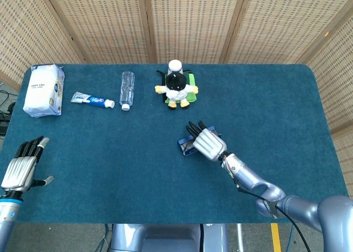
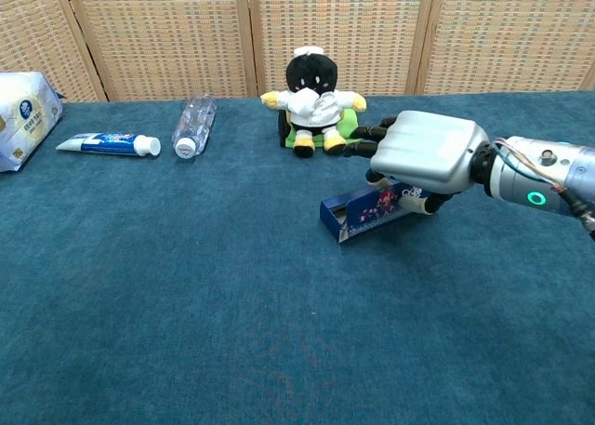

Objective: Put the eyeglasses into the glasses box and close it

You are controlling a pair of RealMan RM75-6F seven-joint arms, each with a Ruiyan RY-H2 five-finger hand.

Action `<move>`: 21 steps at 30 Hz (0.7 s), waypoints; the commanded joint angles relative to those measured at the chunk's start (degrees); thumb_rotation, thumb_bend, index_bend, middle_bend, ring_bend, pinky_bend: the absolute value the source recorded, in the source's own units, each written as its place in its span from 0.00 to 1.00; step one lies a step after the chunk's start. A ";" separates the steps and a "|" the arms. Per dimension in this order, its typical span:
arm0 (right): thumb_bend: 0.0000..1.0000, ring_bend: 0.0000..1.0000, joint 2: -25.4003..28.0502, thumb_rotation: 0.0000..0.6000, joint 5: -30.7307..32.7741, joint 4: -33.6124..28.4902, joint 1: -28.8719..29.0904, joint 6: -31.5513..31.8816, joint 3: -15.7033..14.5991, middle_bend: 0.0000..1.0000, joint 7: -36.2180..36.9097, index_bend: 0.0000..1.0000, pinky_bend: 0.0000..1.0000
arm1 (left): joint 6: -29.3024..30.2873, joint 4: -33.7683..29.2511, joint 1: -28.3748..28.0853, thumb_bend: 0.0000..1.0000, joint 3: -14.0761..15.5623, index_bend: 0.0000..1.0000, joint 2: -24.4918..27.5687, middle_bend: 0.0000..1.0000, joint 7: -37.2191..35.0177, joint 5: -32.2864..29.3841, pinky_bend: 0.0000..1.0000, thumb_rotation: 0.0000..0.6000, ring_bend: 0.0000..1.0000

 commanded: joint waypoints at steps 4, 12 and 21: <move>0.57 0.00 -1.29 1.00 2.19 1.04 1.07 -0.93 1.51 0.12 -1.15 0.71 0.20 | -0.06 0.03 -0.01 0.03 -0.02 0.00 0.06 0.00 -0.15 -0.04 0.00 1.00 0.00; 0.57 0.00 -2.84 1.00 5.71 2.40 2.26 -2.38 3.18 0.12 -3.15 0.71 0.20 | -0.22 -0.09 -0.04 0.03 0.04 0.00 0.22 0.00 -0.36 0.00 0.00 1.00 0.00; 0.52 0.00 -5.38 1.00 10.06 4.26 3.72 -3.79 4.25 0.11 -6.28 0.29 0.20 | -0.36 -0.32 -0.06 0.03 0.09 0.00 0.44 0.00 -0.50 -0.01 0.00 1.00 0.00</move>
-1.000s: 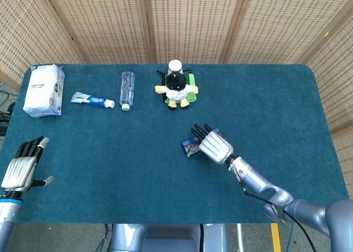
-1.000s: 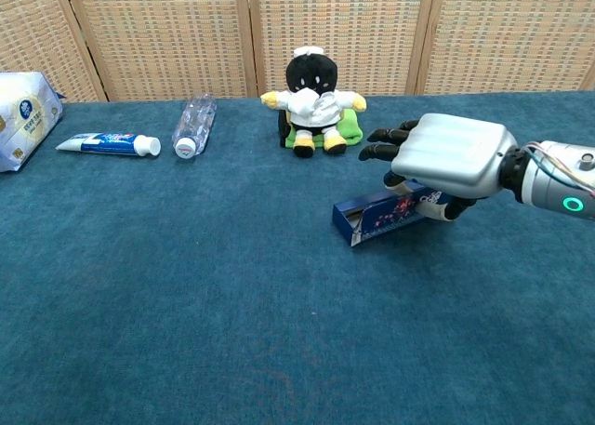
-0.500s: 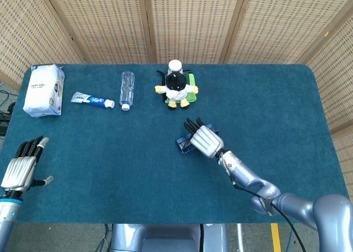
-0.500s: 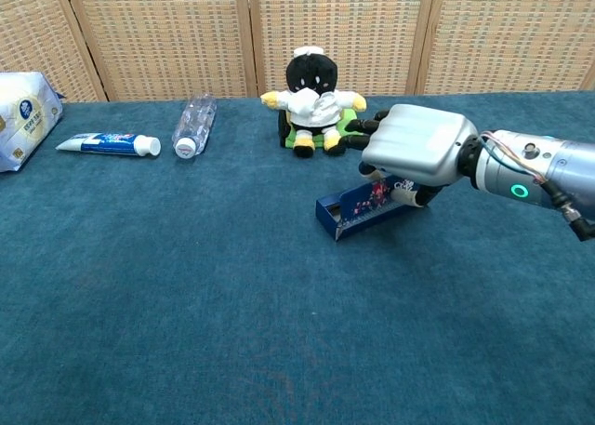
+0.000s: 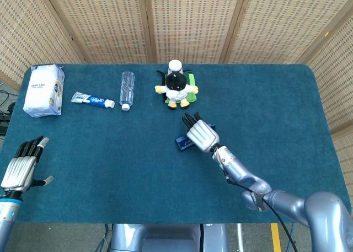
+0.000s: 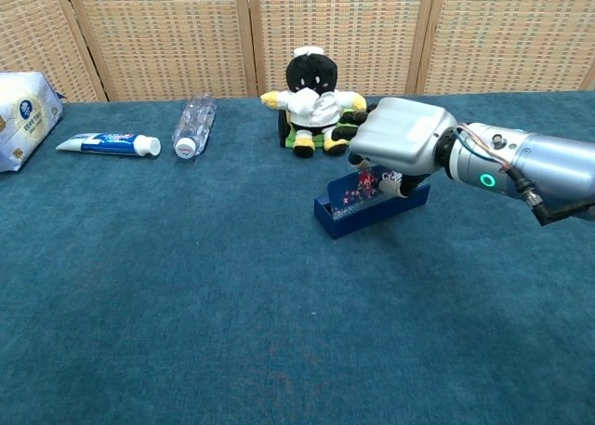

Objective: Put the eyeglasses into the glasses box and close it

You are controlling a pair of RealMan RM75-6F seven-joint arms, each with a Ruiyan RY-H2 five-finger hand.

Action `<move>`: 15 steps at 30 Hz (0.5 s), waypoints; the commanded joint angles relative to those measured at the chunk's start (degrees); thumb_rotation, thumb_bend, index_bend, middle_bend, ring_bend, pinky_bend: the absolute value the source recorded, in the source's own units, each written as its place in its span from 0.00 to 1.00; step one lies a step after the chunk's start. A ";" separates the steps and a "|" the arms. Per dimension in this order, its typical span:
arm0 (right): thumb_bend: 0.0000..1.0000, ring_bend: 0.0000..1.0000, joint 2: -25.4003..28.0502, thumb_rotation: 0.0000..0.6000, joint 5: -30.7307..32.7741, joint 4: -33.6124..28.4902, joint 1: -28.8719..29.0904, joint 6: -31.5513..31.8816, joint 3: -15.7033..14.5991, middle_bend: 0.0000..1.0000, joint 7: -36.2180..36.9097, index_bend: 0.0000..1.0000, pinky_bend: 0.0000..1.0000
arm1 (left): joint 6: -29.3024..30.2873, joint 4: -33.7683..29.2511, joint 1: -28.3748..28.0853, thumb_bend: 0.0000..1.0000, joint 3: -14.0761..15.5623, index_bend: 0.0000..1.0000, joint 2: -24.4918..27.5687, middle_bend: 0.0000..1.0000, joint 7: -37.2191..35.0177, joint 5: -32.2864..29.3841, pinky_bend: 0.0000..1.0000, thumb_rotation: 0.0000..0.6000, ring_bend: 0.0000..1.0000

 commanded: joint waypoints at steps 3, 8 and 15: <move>0.46 0.00 -1.77 1.00 1.78 1.60 0.57 0.19 0.31 0.08 -0.82 0.14 0.20 | 0.04 -0.02 0.06 0.03 -0.01 0.00 0.12 0.00 -0.24 -0.04 0.00 1.00 0.00; 0.33 0.00 -2.73 1.00 1.12 2.55 0.77 2.85 0.49 0.01 0.36 0.04 0.20 | -0.03 0.00 0.03 0.03 -0.06 0.00 0.27 0.00 -0.52 -0.04 0.00 1.00 0.00; 0.32 0.00 -2.10 1.00 0.50 1.16 0.75 5.85 1.04 0.00 1.95 0.04 0.20 | 0.05 0.03 0.08 0.03 0.00 0.00 0.24 0.00 -0.49 0.02 0.00 1.00 0.00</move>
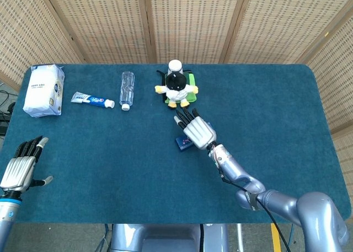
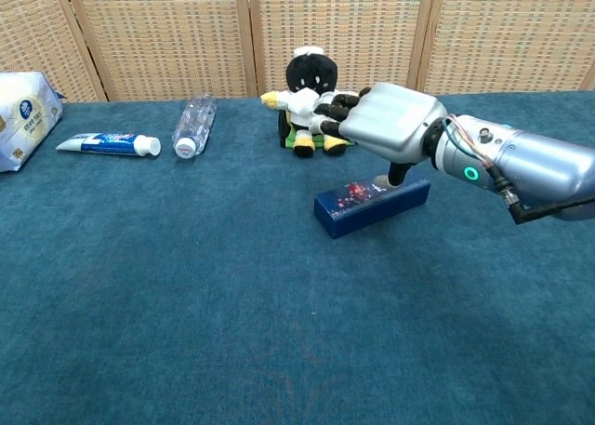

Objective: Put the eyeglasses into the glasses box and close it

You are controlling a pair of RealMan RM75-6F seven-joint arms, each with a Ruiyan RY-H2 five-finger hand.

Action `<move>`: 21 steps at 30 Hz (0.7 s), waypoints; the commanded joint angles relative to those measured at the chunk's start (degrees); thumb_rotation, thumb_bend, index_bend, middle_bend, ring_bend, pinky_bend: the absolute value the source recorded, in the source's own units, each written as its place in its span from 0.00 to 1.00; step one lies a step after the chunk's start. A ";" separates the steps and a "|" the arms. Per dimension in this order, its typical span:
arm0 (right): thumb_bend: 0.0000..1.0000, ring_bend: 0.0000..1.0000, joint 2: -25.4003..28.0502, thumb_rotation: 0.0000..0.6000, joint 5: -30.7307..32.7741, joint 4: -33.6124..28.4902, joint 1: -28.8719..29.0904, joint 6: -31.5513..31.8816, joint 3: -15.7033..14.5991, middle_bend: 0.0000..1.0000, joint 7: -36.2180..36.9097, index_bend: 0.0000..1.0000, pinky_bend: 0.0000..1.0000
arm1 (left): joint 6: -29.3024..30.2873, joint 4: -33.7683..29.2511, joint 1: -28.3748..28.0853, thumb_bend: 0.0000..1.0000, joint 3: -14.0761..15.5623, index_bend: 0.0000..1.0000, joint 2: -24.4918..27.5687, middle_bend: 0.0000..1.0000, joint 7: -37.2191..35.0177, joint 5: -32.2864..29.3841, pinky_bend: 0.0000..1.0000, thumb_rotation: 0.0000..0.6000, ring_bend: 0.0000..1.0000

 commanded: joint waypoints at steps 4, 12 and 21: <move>0.31 0.00 4.43 1.00 2.27 -6.11 -0.14 -1.76 0.52 0.00 -0.56 0.01 0.14 | -0.29 0.14 -0.13 0.03 0.00 0.00 -0.18 0.00 0.34 -0.26 0.00 1.00 0.00; 0.29 0.00 13.66 1.00 17.17 -16.29 2.44 -17.47 -1.31 0.00 -4.72 0.00 0.06 | -0.62 0.25 -0.33 0.03 -0.10 0.00 -0.40 0.00 0.73 -0.72 0.00 1.00 0.00; 0.37 0.00 10.36 1.00 20.10 -11.01 4.78 -18.66 -4.86 0.00 -4.25 0.00 0.06 | -0.63 0.31 -0.35 0.03 -0.19 0.00 -0.44 0.00 0.67 -0.94 0.00 1.00 0.00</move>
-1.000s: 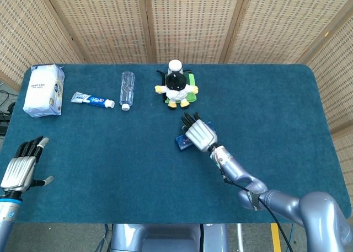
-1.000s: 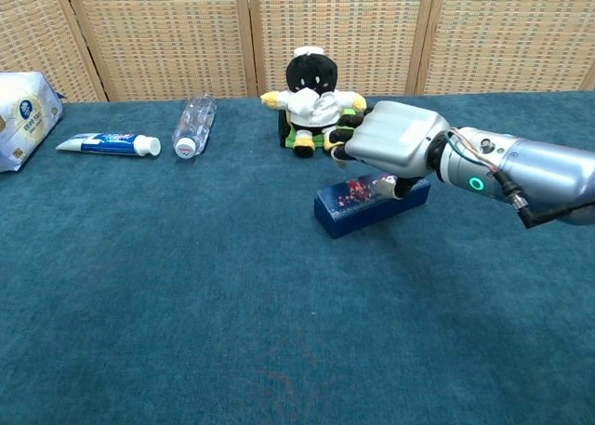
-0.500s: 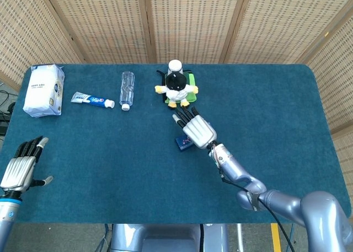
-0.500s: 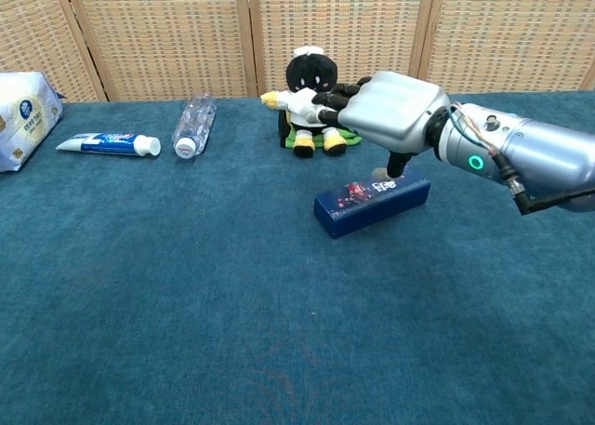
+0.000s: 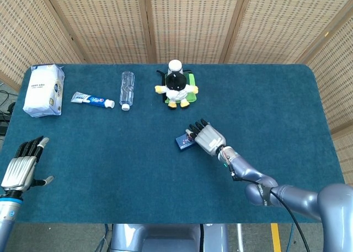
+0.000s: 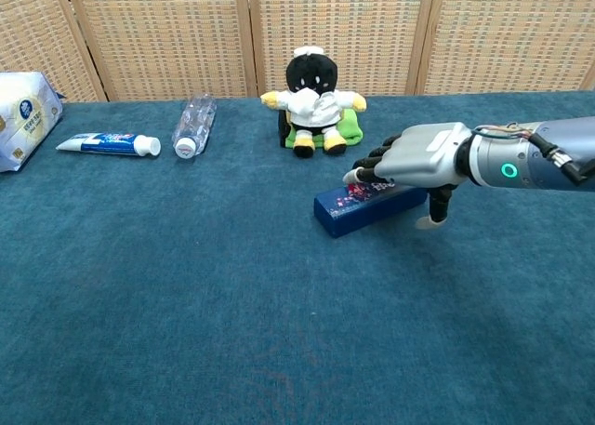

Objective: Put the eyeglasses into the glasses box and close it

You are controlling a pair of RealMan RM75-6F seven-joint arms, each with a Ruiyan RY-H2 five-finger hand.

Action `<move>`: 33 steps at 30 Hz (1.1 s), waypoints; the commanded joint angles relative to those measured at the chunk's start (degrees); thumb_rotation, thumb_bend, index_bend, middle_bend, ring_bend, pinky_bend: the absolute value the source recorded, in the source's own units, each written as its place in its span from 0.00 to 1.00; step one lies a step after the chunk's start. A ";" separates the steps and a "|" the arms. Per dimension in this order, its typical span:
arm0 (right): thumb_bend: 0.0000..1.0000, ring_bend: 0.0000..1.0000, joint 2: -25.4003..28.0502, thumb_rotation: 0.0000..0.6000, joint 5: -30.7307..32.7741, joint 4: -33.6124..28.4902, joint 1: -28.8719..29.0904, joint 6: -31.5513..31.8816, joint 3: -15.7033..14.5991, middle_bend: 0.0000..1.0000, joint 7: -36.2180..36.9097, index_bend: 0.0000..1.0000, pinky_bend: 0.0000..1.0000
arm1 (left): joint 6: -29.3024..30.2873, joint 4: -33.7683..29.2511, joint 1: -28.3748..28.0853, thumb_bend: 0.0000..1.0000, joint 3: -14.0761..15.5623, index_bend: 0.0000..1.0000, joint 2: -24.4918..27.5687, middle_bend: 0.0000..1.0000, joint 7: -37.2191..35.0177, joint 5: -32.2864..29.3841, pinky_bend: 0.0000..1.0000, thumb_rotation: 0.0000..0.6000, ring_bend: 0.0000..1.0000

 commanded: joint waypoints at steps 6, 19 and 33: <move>0.39 0.00 -2.99 1.00 -1.18 4.50 1.06 1.24 -0.73 0.01 4.35 0.00 0.06 | -0.33 0.13 -0.13 0.03 -0.15 0.00 0.09 0.00 -0.21 -0.39 0.00 1.00 0.00; 0.39 0.03 -6.00 1.00 -11.53 10.37 0.18 6.45 -2.12 0.36 15.01 0.24 0.06 | -0.59 0.25 -0.25 0.03 -0.15 0.00 0.14 0.00 -0.54 -0.48 0.00 1.00 0.00; 0.39 0.11 -6.95 1.00 -18.36 14.17 -0.67 9.34 -3.56 0.48 22.15 0.42 0.06 | -0.33 0.21 -0.18 0.03 -0.01 0.00 -0.02 0.00 -0.35 -0.23 0.00 1.00 0.00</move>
